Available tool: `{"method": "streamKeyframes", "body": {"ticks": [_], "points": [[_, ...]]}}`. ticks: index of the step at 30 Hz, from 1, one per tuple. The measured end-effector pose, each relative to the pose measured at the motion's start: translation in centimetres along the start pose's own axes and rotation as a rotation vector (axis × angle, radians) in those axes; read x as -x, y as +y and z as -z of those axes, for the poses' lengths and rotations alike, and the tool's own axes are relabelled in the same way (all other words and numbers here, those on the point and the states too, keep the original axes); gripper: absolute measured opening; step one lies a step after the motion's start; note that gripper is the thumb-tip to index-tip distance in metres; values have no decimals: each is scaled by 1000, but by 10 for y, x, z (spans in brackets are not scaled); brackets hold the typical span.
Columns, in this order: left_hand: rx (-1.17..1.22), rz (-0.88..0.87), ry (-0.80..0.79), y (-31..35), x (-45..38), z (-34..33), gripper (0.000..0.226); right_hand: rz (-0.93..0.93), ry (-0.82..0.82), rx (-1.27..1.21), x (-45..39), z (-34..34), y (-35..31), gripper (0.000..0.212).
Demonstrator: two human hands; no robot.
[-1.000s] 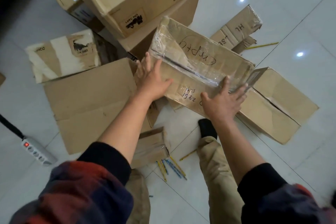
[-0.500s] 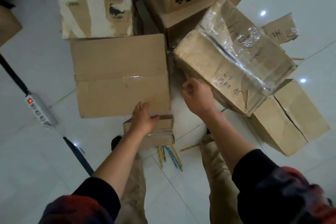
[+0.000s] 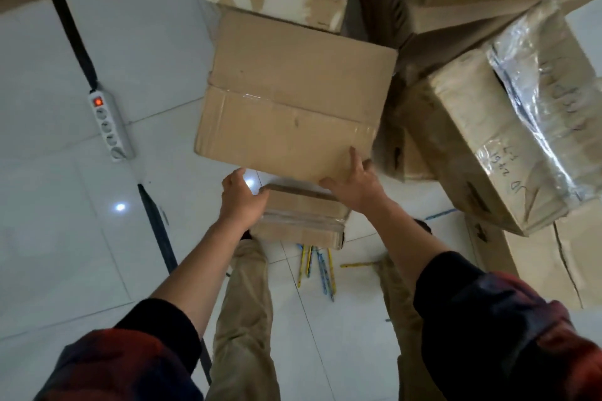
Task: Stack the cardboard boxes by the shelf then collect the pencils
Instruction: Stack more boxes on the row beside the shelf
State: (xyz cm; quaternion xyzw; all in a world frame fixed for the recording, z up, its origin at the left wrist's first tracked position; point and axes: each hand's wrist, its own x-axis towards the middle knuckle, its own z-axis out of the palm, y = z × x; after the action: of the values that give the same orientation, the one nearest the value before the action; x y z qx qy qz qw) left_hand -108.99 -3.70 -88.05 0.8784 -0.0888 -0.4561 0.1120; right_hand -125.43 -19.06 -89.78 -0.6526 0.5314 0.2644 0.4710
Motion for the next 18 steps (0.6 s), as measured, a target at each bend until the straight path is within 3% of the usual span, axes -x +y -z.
{"method": "streamKeyframes", "body": {"ticks": [7, 11, 14, 18], "points": [[142, 129, -104, -31, 7, -6, 77, 86, -130, 65, 18, -49, -31, 91], [228, 169, -83, -41, 4, -5, 85, 82, -124, 121, 8, -31, -35, 55], [294, 196, -38, -40, 0, 0, 88, 81, -48, 322, -11, -8, -45, 34], [342, 179, -63, -27, -4, 8, 81, 197, 166, 260, -36, 22, -72, 13]]}}
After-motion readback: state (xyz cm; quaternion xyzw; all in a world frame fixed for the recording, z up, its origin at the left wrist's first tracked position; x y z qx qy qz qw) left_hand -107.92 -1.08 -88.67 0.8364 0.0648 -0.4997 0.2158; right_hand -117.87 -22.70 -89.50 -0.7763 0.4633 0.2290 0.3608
